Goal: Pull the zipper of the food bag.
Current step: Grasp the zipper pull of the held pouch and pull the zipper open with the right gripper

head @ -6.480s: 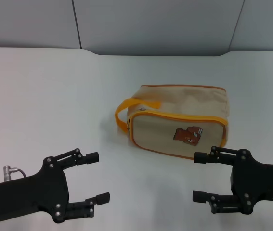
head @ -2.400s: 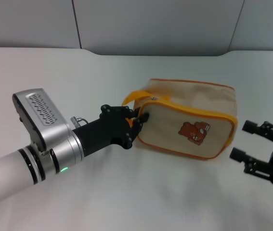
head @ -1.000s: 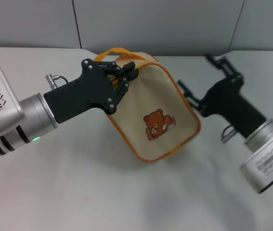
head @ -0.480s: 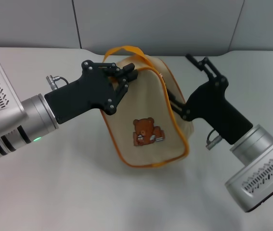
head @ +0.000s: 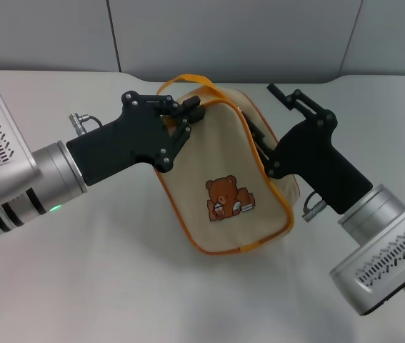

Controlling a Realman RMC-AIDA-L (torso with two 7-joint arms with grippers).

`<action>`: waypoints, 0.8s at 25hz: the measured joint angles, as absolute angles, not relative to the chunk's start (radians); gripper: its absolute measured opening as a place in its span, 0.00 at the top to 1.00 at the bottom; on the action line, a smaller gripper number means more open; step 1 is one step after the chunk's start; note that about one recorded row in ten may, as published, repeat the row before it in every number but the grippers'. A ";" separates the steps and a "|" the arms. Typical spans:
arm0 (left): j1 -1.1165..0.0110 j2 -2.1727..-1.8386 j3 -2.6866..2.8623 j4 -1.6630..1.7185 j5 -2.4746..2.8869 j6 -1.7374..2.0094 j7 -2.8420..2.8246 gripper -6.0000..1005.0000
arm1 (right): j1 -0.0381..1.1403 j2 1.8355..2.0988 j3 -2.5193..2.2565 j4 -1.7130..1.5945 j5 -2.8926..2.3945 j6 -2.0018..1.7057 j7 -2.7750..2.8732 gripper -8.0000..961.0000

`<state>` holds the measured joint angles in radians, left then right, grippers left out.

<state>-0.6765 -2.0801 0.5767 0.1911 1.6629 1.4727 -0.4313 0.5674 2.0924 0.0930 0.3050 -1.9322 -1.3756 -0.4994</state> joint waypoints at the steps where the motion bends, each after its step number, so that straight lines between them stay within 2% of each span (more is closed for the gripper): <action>1: -0.677 -2.080 0.577 0.191 1.663 1.473 -0.431 0.91 | 0.567 2.092 0.093 0.307 -1.932 -1.373 -0.505 0.35; 6: -0.678 -2.080 0.577 0.190 1.663 1.473 -0.428 0.90 | 0.568 2.092 0.095 0.329 -1.934 -1.343 -0.578 0.60; 15: -0.678 -2.080 0.577 0.190 1.659 1.474 -0.425 0.89 | 0.559 2.092 0.094 0.352 -1.934 -1.318 -0.624 0.80; 20: -0.678 -2.080 0.577 0.190 1.657 1.475 -0.425 0.88 | 0.480 2.092 0.092 0.357 -1.949 -1.359 -0.625 0.93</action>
<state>-0.6781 -2.0802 0.5767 0.1902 1.6574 1.4748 -0.4249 0.4804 2.0923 0.0920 0.3568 -1.9492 -1.3593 -0.6248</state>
